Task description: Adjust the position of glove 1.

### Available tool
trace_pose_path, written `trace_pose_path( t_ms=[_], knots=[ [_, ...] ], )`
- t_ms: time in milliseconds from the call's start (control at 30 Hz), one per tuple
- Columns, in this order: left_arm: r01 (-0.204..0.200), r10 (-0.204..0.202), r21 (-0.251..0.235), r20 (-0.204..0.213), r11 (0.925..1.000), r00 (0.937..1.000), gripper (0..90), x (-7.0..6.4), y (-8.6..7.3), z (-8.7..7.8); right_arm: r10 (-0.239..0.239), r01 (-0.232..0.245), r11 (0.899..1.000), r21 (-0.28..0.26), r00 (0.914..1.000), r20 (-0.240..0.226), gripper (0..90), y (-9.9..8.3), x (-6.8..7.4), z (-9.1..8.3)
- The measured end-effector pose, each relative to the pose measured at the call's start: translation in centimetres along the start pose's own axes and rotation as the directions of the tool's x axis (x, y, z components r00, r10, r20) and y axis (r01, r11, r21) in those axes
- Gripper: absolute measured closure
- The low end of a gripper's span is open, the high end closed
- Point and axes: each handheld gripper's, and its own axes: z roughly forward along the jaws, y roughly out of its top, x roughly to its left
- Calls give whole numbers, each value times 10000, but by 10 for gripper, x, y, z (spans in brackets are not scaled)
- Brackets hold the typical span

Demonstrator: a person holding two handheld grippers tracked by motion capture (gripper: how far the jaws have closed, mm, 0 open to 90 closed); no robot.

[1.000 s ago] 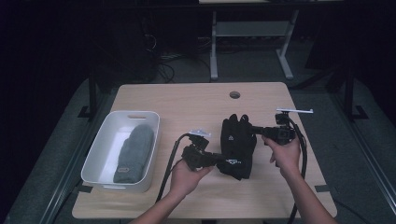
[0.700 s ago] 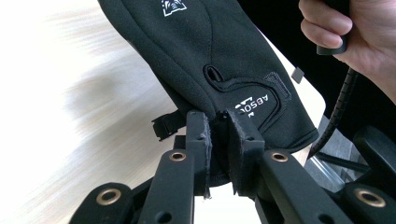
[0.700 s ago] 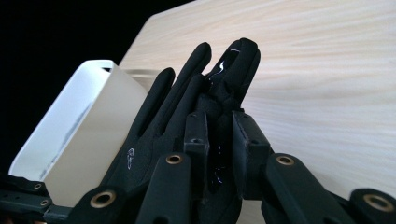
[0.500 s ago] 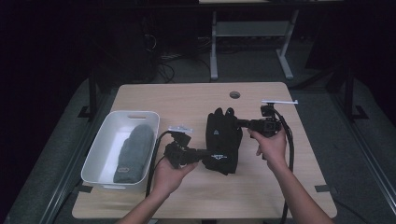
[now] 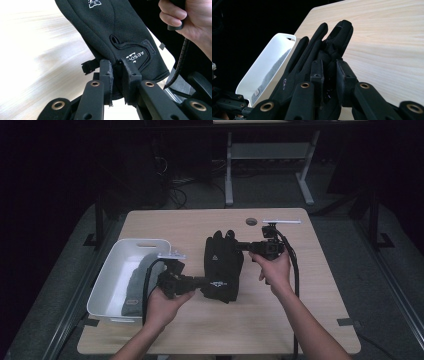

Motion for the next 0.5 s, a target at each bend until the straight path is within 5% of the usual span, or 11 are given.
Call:
trace_pose_path(
  t_ms=[500],
  knots=[
    [336, -354, -455, -390, 9984, 9986, 802, 20, -9, -39, -247, 261, 9993, 270, 9983, -530, 770, 13, 29, 37]
  ],
)
